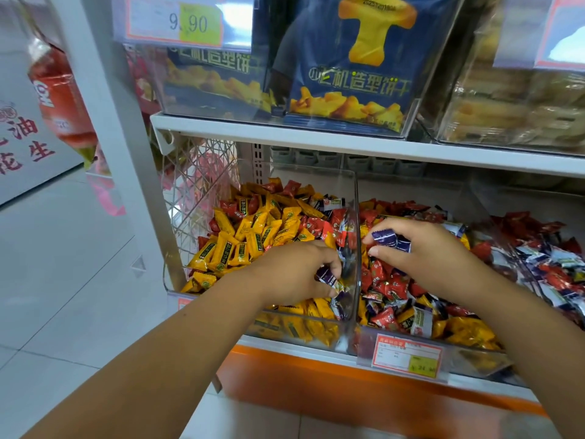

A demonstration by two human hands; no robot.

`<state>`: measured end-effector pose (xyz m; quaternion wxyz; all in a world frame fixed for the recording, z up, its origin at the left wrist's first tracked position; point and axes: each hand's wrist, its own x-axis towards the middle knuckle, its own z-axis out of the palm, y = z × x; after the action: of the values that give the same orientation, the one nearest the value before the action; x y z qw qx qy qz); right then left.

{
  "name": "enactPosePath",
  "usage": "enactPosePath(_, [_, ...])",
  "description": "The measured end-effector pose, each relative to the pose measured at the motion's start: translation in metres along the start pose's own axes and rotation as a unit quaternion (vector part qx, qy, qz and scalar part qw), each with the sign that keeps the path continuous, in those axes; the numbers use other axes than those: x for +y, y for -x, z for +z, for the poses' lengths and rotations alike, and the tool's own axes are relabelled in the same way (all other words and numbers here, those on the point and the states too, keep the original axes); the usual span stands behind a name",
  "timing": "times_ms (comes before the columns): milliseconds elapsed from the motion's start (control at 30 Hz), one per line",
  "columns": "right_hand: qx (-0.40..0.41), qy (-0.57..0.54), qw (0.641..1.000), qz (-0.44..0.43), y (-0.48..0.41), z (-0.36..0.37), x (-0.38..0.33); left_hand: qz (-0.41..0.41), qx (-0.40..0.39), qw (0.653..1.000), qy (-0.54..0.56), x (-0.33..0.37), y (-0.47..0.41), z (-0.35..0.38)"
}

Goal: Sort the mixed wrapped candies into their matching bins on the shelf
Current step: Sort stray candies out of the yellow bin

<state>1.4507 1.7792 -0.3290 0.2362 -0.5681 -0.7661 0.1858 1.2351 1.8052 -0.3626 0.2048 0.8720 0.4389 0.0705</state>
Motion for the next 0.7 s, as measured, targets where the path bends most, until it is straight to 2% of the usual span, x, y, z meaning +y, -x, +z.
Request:
enactPosePath(233, [-0.002,-0.001,1.000,0.009,0.000,-0.002,0.001,0.006,0.084,0.988,0.133,-0.007,0.007,-0.005])
enactPosePath(500, [0.003,-0.009,1.000,0.016,0.004,-0.006,0.008,-0.020,0.055,0.984,0.166,-0.007,0.006,-0.009])
enactPosePath(567, [0.008,-0.007,1.000,0.013,0.005,-0.007,0.008,-0.031,0.045,0.988,0.146,-0.003,0.003,-0.010])
enactPosePath(700, [0.009,-0.002,1.000,0.005,0.006,-0.008,0.009,-0.037,-0.014,0.999,0.029,0.006,0.002,-0.006])
